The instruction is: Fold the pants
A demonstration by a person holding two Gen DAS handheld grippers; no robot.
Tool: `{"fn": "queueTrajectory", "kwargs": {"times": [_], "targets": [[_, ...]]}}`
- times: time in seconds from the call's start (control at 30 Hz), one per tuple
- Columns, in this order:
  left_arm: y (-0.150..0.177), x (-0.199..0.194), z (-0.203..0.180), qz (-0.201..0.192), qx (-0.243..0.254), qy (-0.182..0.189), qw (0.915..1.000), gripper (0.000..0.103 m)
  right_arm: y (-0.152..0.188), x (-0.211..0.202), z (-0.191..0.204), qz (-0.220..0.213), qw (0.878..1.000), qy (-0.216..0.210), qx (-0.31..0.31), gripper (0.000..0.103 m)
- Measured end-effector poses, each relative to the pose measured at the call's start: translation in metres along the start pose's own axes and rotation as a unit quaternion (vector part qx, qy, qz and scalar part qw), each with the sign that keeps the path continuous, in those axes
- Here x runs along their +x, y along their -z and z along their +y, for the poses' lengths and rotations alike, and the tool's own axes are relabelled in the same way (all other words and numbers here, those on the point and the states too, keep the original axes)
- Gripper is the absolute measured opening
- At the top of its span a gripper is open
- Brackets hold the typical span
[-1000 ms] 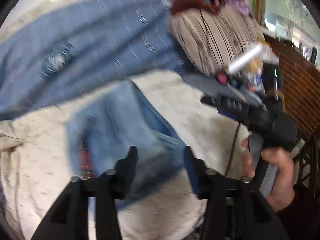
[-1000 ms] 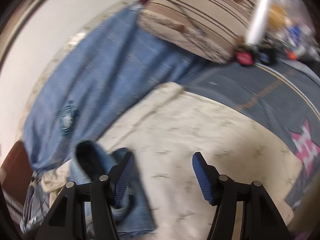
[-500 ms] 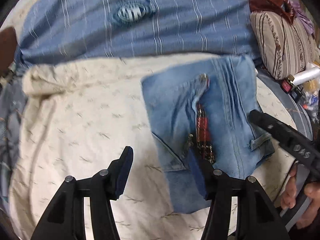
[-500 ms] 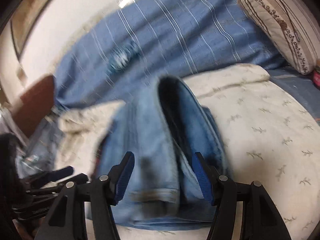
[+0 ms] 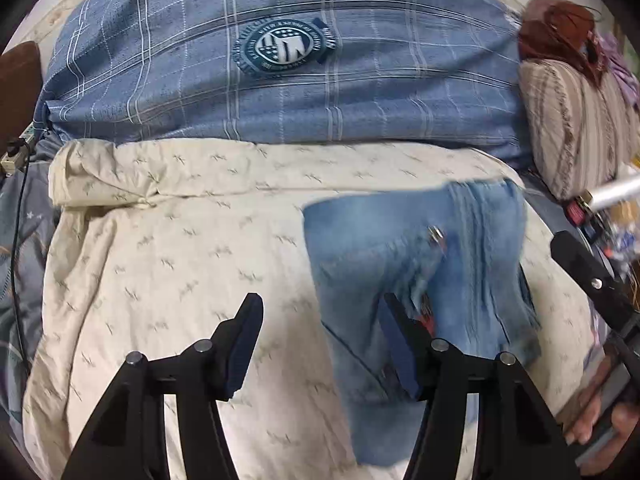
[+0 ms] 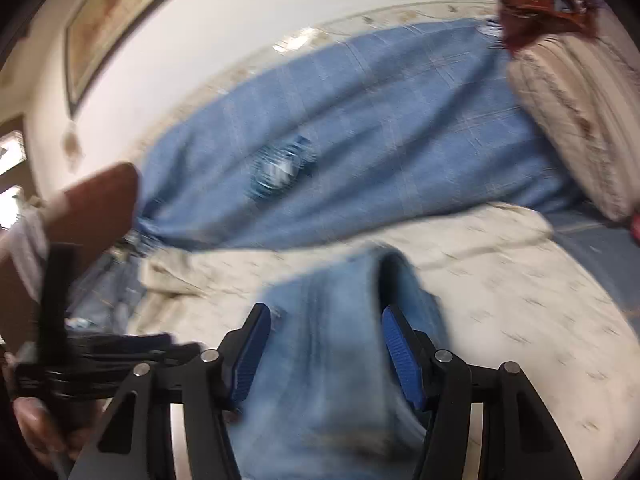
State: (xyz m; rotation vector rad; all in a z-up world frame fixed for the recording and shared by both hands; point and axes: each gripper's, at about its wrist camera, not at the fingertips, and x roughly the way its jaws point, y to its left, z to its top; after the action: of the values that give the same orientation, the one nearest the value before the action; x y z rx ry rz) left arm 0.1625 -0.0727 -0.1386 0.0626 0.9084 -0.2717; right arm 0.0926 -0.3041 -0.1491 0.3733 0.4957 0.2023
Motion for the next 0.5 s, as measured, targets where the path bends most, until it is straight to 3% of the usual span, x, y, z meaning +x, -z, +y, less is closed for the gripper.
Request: {"fn": "queueTrajectory", "kwargs": {"times": [0.1, 0.23, 0.33, 0.5], "targets": [[-0.012, 0.017, 0.000, 0.006, -0.006, -0.008, 0.9999, 0.061, -0.011, 0.025, 0.003, 0.014, 0.999, -0.041, 0.027, 0.061], [-0.020, 0.042, 0.002, 0.026, -0.027, 0.001, 0.9993, 0.061, -0.014, 0.067, -0.015, 0.047, 0.995, -0.049, 0.073, 0.061], [-0.020, 0.062, 0.002, 0.046, -0.026, 0.001, 0.9986, 0.061, -0.002, 0.088, -0.042, 0.082, 0.990, -0.002, 0.114, 0.059], [-0.019, 0.076, -0.005, 0.051, -0.017, -0.005, 0.9985, 0.067, 0.010, 0.112, -0.064, 0.123, 0.983, 0.017, 0.139, 0.058]]}}
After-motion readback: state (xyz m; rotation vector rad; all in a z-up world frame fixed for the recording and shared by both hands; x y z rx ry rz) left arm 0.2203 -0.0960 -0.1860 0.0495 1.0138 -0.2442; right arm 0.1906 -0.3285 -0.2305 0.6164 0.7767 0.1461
